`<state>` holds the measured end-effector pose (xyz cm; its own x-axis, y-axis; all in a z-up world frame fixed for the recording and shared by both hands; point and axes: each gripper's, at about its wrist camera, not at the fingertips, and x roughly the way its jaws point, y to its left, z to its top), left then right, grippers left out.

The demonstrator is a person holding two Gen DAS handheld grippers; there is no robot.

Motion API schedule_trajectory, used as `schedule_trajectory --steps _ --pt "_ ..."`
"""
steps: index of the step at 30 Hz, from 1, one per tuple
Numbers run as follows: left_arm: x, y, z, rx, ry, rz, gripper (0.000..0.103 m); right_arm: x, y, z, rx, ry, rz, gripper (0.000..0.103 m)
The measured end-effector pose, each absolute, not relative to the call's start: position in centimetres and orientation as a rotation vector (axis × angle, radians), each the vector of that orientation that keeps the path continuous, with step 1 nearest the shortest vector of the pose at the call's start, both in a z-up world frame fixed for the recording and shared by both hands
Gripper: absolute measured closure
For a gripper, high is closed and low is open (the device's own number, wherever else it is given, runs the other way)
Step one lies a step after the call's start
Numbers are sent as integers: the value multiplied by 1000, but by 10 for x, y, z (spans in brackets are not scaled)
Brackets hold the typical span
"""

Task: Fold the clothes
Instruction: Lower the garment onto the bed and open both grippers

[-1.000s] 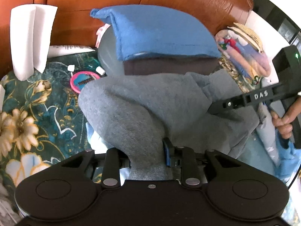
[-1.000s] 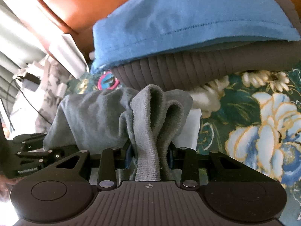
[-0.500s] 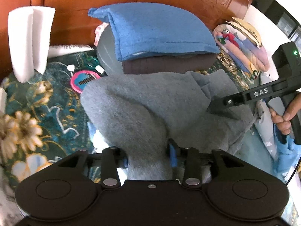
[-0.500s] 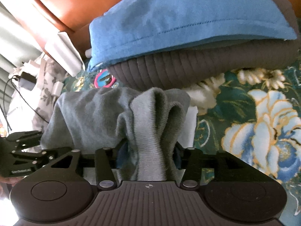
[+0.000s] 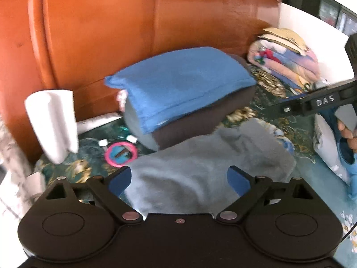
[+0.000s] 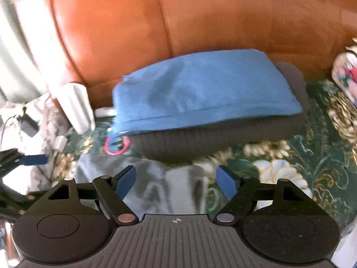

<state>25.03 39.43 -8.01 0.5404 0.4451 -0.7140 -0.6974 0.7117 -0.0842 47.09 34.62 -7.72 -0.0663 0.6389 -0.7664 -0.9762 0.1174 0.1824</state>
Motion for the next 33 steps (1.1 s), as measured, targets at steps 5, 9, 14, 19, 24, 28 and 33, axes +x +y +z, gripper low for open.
schedule_trajectory --steps 5,9,14,19,24,28,33 --pt "260 397 -96 -438 743 707 14 449 357 -90 -548 866 1454 27" --pt "261 398 -105 -447 751 730 26 447 363 -100 -550 917 1431 44" --pt "254 408 -112 -499 753 750 53 453 366 -111 -536 971 1380 77" --pt "246 418 -123 -534 776 786 71 463 370 -125 -568 987 1321 89" --pt "240 427 -138 -565 808 807 70 469 376 -141 -594 1008 1297 91" --pt "244 429 -144 -543 828 798 70 470 380 -149 -605 1023 1284 91" --pt "244 428 -138 -539 832 791 70 469 381 -145 -604 1028 1291 89"
